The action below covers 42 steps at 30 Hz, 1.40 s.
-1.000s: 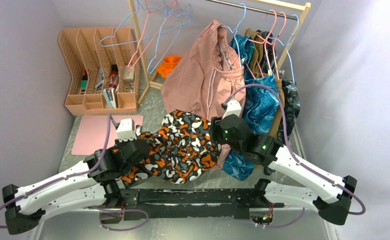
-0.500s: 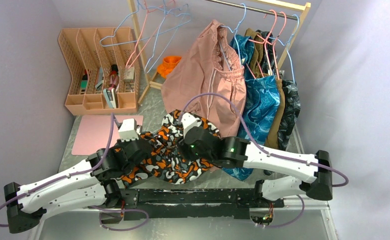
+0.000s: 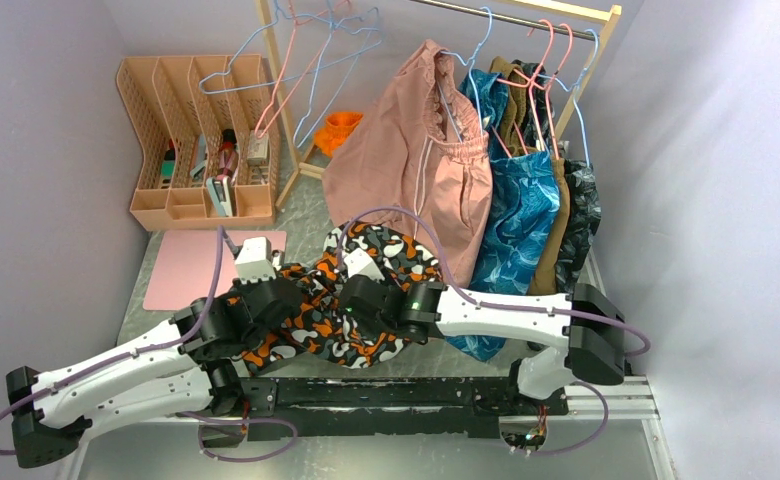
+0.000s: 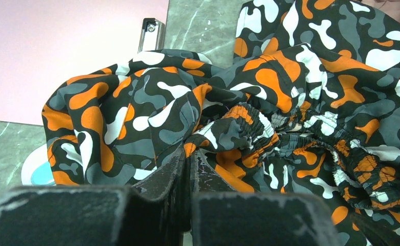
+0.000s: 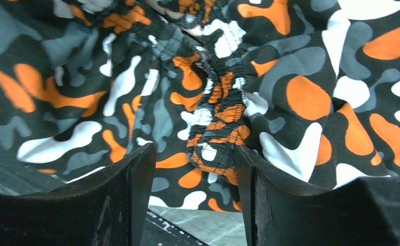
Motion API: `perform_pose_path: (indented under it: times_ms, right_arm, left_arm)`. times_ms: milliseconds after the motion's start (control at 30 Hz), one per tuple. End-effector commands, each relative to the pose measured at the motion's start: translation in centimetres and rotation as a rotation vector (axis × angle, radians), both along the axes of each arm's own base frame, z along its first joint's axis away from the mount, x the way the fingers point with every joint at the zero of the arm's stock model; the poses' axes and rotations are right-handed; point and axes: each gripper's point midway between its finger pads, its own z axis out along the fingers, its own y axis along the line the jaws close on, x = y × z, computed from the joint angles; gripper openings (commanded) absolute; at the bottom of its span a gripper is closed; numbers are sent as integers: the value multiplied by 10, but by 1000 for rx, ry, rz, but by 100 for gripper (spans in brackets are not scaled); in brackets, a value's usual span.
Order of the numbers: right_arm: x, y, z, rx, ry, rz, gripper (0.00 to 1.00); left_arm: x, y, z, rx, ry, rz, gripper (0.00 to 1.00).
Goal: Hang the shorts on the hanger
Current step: Adjust the shorts at the center of the board.
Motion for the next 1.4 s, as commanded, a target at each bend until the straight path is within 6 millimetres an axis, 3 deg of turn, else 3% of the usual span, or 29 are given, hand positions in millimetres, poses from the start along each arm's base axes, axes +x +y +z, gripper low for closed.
perform_pose_path:
  times_ms: [0,200,333,600,700,733,800,867,933,1000,1067,1133,1200,1233,1367]
  right_arm:
    - [15,-26,-14,-123,-79,-102,62]
    - [23,-46,-26,-235,-131,-166,62]
    - [28,-58,-26,-281,-166,-198,55]
    - [33,-75,-18,-332,-210,-232,23]
    - [38,-81,-13,-328,-214,-250,1]
    - [40,-82,-10,-314,-210,-261,0]
    - [46,-75,5,-222,-195,-265,0]
    - [52,-54,39,-36,-161,-219,0]
    - [64,-31,87,168,-161,-177,0]
    - [72,-8,150,381,-205,-108,0]
    - [74,0,210,536,-282,-75,0]
    - [77,-4,249,621,-347,-90,0]
    - [82,-12,265,652,-392,-128,0]
    - [84,-17,265,656,-409,-148,0]
    - [90,-28,233,601,-384,-211,0]
  left_arm:
    - [2,-4,8,-45,-18,10,7]
    - [1,-1,10,-59,-24,14,7]
    - [1,0,13,-61,-28,19,7]
    - [0,4,17,-68,-32,30,7]
    - [-1,6,20,-74,-35,31,7]
    - [-1,7,21,-77,-36,31,7]
    - [-2,7,25,-82,-44,25,7]
    - [5,8,44,-90,-104,29,7]
    - [12,7,73,-94,-180,16,7]
    - [21,5,115,-110,-281,0,7]
    - [28,3,160,-105,-382,-34,7]
    - [33,-1,194,-76,-453,-78,7]
    - [39,-10,204,-58,-463,-103,7]
    - [44,-15,200,-15,-450,-126,7]
    - [68,-39,146,-43,-302,-221,7]
